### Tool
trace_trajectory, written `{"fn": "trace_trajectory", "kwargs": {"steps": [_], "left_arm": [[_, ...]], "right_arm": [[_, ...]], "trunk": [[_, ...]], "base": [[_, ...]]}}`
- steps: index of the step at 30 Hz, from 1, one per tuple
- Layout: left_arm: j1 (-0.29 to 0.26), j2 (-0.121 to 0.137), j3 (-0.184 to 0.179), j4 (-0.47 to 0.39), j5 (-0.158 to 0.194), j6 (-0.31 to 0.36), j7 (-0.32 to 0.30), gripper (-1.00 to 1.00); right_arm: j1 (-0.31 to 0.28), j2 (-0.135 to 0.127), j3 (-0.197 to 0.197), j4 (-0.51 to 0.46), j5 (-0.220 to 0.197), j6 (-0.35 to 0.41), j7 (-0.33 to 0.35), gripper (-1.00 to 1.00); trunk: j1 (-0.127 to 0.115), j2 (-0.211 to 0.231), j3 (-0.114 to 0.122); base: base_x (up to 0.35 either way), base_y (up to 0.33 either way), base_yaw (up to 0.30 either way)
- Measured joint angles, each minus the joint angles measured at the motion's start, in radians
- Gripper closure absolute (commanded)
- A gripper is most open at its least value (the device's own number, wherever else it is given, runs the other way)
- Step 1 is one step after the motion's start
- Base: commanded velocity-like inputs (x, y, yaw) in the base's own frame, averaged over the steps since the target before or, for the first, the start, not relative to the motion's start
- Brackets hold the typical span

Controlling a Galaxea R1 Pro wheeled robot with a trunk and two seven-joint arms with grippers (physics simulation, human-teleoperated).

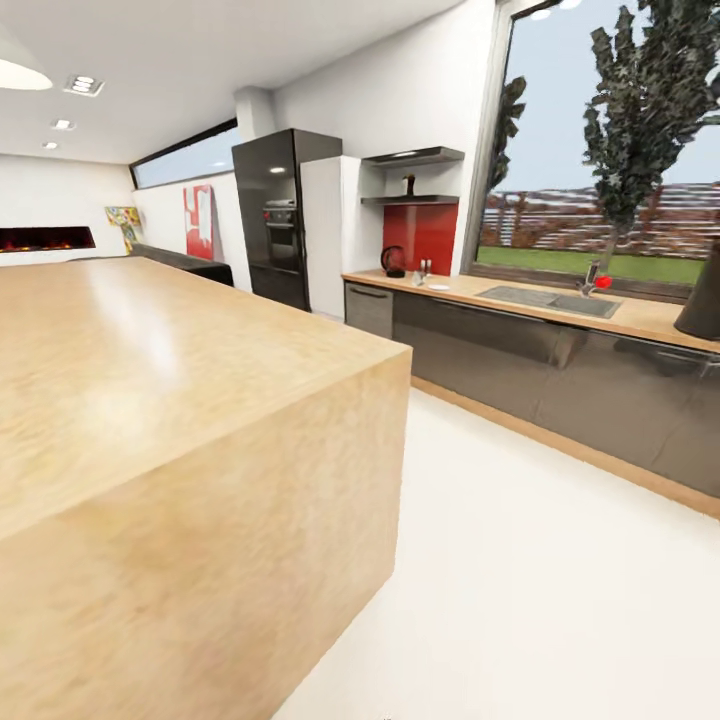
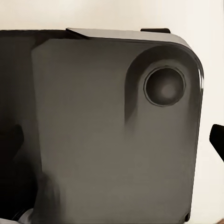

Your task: Set up a coffee station on the kitchen countertop: keep the coffee maker on the countertop, move the bottle of coffee from the kitchen shelf to the counter next to the coffee maker, place a paper coffee filter on top of the coffee maker, put the saucer next to the coffee maker with the coffee cup on the saucer, and place the electric kettle next to the coffee maker.

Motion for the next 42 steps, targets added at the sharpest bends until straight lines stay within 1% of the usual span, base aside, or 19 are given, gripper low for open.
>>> {"fn": "trace_trajectory", "kwargs": {"steps": [33,37,42], "left_arm": [[-0.002,0.001,-0.001,-0.021,0.0,-0.001,-0.003,-1.0],[-0.002,-0.008,-0.001,-0.021,-0.001,-0.001,-0.003,-1.0],[-0.002,-0.008,-0.001,-0.021,-0.001,-0.001,-0.003,-1.0]], "right_arm": [[0.0,0.002,-0.002,-0.005,-0.001,0.004,0.007,-1.0],[0.0,0.002,-0.002,-0.007,-0.002,0.003,0.006,-1.0],[0.0,0.002,-0.002,-0.009,-0.003,0.002,0.006,-1.0]], "trunk": [[0.0,0.0,-0.023],[-0.015,0.028,-0.013],[-0.034,0.063,-0.001]], "base": [[0.0,0.0,-0.257],[0.0,0.0,-0.265],[0.0,0.0,-0.258]]}}
